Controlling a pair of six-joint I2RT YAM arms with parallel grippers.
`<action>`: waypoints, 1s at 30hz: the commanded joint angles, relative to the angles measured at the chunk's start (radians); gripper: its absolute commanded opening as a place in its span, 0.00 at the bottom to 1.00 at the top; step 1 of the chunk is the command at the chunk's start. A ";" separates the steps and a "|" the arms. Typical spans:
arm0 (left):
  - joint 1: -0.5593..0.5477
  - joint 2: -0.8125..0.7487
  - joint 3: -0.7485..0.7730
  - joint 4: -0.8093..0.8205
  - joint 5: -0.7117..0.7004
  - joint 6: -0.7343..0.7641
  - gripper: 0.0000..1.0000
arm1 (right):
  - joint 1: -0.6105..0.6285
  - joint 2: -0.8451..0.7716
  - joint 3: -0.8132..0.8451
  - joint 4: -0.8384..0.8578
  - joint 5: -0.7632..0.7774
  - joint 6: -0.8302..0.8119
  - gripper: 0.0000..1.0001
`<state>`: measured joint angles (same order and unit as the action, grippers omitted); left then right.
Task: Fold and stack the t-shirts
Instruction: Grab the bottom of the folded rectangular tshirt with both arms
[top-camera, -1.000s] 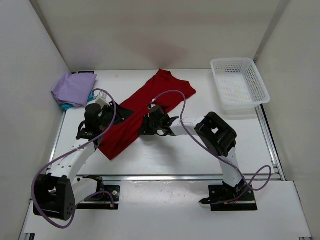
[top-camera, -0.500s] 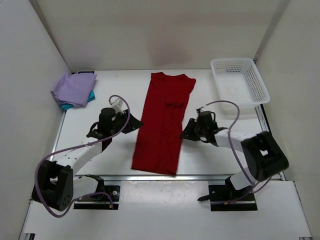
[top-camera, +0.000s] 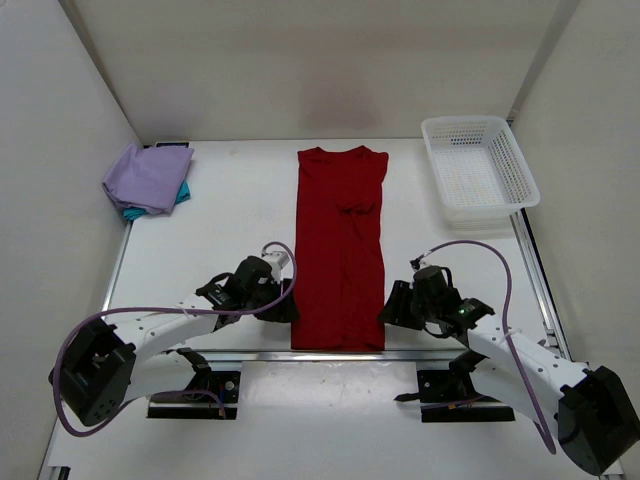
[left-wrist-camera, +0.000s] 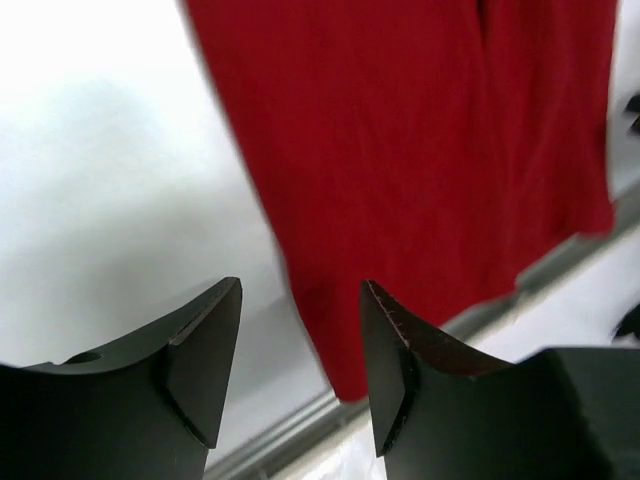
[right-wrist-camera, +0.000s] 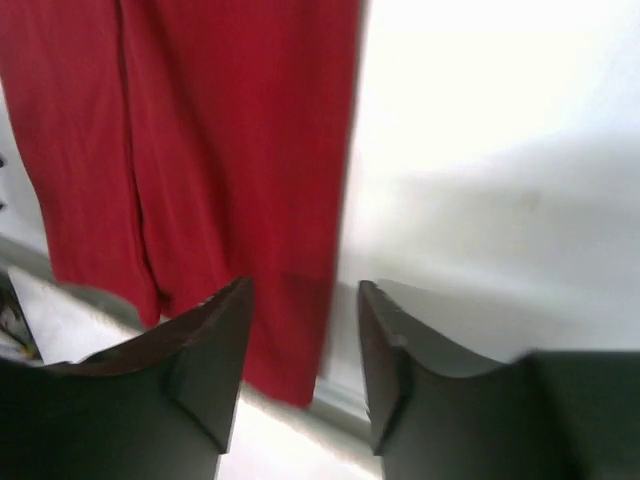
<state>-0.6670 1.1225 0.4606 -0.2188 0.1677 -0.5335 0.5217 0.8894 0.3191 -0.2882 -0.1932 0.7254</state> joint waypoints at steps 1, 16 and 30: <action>-0.075 0.014 -0.022 -0.040 0.019 0.004 0.63 | 0.072 -0.067 -0.020 -0.156 0.058 0.084 0.43; -0.161 0.117 -0.109 0.104 0.211 -0.075 0.29 | 0.133 -0.107 -0.117 0.003 -0.127 0.192 0.10; 0.030 -0.172 0.051 -0.102 0.328 -0.141 0.00 | -0.012 -0.109 0.144 -0.157 -0.173 -0.042 0.00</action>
<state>-0.6994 0.9272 0.4114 -0.3286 0.4397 -0.6651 0.5999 0.7185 0.3798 -0.4950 -0.3183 0.8341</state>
